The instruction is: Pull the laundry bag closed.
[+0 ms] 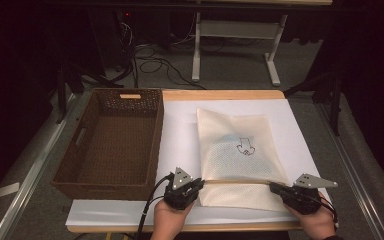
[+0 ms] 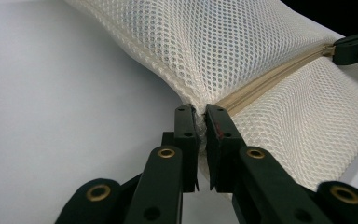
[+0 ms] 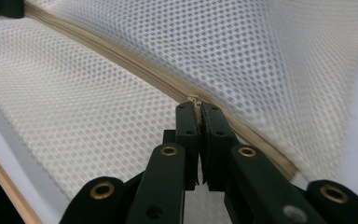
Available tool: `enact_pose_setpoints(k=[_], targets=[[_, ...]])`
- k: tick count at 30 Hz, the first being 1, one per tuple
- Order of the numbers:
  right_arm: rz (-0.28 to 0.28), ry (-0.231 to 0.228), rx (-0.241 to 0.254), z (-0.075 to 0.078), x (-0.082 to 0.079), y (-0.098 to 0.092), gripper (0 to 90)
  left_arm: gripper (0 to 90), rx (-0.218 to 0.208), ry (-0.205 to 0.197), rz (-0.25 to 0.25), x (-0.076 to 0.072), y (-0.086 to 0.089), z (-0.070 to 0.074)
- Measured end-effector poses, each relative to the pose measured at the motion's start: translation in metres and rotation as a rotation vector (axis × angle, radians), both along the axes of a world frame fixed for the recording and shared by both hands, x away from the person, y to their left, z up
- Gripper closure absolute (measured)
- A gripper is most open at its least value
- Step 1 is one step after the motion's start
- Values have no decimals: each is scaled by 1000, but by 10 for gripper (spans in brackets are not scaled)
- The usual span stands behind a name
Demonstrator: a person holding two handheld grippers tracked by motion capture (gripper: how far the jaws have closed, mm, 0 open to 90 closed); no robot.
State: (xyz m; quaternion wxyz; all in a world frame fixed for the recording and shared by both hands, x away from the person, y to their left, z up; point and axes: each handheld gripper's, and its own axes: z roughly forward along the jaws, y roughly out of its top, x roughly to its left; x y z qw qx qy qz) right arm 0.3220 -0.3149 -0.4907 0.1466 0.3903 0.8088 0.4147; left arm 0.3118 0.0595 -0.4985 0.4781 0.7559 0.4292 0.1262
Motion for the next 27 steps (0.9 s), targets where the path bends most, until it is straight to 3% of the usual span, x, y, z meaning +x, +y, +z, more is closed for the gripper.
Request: enact_pose_setpoints(k=[13,19,27], targets=[[-81,17,3,-3,-6,-40,880,840,10,38,11,0,3,-2],[-96,34,-7,-7,-6,-48,880,840,38,60,11,1,3,-6],[-93,48,-28,-9,-6,-46,880,841,62,84,18,3,3,-10]])
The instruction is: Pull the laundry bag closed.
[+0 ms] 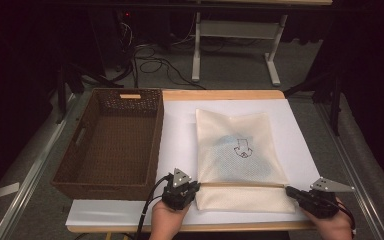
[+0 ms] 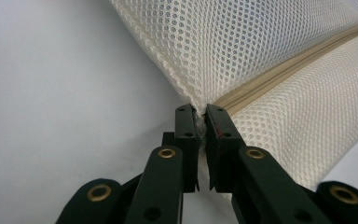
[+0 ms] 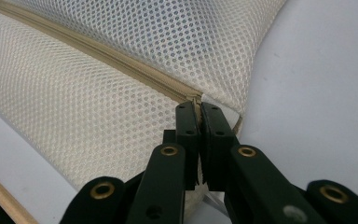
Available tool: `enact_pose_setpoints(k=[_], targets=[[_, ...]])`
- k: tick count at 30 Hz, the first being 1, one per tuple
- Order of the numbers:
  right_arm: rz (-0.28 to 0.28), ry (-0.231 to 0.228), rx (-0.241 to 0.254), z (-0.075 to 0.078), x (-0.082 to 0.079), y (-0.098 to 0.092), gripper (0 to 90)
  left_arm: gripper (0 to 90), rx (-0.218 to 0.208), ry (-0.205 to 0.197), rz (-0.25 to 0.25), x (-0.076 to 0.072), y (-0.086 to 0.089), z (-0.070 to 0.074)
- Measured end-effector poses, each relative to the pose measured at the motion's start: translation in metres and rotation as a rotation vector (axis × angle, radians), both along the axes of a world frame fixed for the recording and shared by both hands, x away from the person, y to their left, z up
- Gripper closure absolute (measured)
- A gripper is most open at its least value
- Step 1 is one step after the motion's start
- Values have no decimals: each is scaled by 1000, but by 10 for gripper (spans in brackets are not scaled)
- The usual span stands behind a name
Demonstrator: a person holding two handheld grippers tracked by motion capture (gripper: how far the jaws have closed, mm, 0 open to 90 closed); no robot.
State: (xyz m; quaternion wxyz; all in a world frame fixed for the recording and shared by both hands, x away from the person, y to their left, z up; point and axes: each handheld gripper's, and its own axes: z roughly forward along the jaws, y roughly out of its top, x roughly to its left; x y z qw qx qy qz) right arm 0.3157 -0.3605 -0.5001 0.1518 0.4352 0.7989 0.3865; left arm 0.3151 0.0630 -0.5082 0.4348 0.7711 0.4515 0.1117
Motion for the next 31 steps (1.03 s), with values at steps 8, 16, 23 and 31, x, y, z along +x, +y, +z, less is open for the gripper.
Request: enact_pose_setpoints(k=[8,16,23,31], targets=[[0,-8,-8,0,-1,3,874,800,20,43,-11,1,1,-6],[-24,20,-19,-2,-1,4,874,822,55,30,-10,-1,-1,-7],[-62,-125,105,13,-2,3,558,492,4,-135,59,-7,11,12],[-89,-274,117,29,-4,11,189,175,90,-291,147,-17,13,29]])
